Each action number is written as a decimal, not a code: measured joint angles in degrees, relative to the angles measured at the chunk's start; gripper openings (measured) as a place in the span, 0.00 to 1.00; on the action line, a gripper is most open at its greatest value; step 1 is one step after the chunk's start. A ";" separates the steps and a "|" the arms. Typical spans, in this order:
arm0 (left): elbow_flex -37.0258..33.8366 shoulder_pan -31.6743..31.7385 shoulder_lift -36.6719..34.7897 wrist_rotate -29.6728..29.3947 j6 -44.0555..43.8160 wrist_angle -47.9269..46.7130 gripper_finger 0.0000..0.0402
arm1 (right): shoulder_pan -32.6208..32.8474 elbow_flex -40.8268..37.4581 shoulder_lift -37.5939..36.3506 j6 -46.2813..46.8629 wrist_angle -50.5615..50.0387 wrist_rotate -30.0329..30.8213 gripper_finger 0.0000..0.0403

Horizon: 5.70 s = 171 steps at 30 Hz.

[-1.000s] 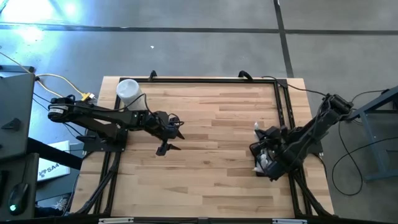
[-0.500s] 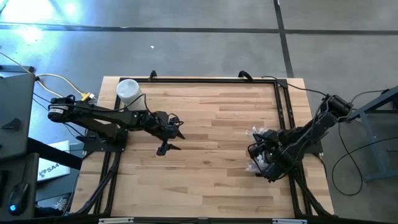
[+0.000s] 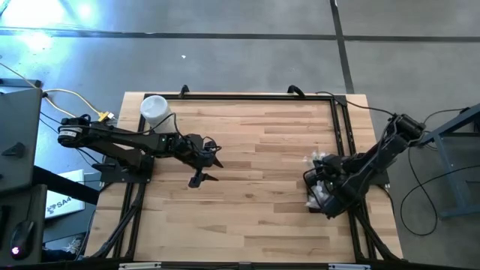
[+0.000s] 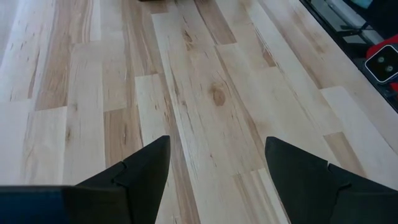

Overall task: Pick & Place toothbrushing station
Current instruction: Put the green toothbrush into the black mesh organizer, then return to Home Position

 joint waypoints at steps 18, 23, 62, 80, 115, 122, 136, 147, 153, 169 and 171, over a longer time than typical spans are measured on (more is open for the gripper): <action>0.00 0.00 0.00 -0.01 -0.02 0.36 0.65 | 2.47 2.76 -0.10 0.58 -2.16 -0.48 0.30; 0.00 0.00 0.00 -0.02 -0.02 0.36 0.65 | 2.47 2.76 -0.10 0.60 -2.01 -1.65 0.44; 0.04 0.00 -4.02 -4.06 -0.17 1.03 0.65 | 0.38 25.53 -5.79 -34.62 -7.63 10.91 0.51; 0.07 0.01 -5.19 -19.95 -4.26 2.14 0.50 | -1.13 25.49 -23.89 -60.07 -5.90 22.65 0.01; -10.28 15.39 -24.30 -6.36 -0.99 -5.25 0.00 | 28.21 -14.06 -61.46 -46.46 12.36 37.72 0.00; -11.39 15.39 -24.33 -5.38 -0.04 -1.67 0.00 | 28.22 -20.72 -61.26 -34.13 12.88 39.30 0.00; -11.39 15.39 -24.33 -3.55 -1.34 0.49 0.00 | 26.10 -31.44 -57.24 -33.84 27.56 39.29 0.00; -11.39 15.39 -24.33 -2.42 -2.85 0.24 0.00 | 11.80 -31.43 -48.08 -33.04 27.06 39.38 0.00; -11.39 15.38 -24.33 -1.37 -3.02 0.26 0.00 | 3.28 -31.37 -46.19 -32.54 24.47 39.38 0.00; -11.39 15.37 -24.33 -1.23 -2.54 0.44 0.00 | -15.99 -31.04 -47.60 -31.26 22.58 39.42 0.00; -11.39 15.39 -24.33 -1.22 -2.77 0.46 0.00 | -17.69 -31.01 -47.58 -31.86 22.30 39.42 0.00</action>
